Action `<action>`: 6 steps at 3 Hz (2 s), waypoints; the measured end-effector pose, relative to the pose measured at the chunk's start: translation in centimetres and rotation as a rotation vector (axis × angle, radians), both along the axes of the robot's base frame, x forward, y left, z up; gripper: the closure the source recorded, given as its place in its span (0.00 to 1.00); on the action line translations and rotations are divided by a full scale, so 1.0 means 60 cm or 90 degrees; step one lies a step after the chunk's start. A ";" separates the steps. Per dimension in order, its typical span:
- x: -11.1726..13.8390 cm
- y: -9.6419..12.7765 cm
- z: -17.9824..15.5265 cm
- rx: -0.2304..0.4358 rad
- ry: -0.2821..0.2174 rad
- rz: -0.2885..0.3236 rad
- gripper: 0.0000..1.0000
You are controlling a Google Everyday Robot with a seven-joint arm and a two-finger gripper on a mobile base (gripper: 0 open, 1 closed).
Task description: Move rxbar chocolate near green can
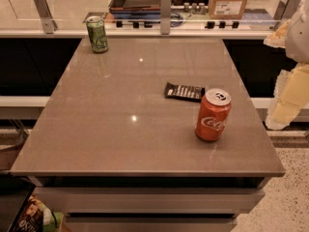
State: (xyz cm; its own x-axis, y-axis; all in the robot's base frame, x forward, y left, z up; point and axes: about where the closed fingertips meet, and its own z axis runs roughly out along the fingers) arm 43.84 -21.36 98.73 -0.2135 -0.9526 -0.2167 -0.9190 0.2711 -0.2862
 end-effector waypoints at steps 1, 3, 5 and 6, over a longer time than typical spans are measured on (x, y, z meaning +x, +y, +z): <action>0.001 0.001 0.003 0.004 -0.007 -0.001 0.00; 0.055 0.011 -0.013 0.131 -0.076 -0.021 0.00; 0.137 -0.002 -0.034 0.244 -0.161 -0.045 0.00; 0.172 -0.019 -0.055 0.276 -0.181 -0.061 0.00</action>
Offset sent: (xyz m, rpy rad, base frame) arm 0.0292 0.0060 -0.0052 0.2043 -0.1123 -0.0272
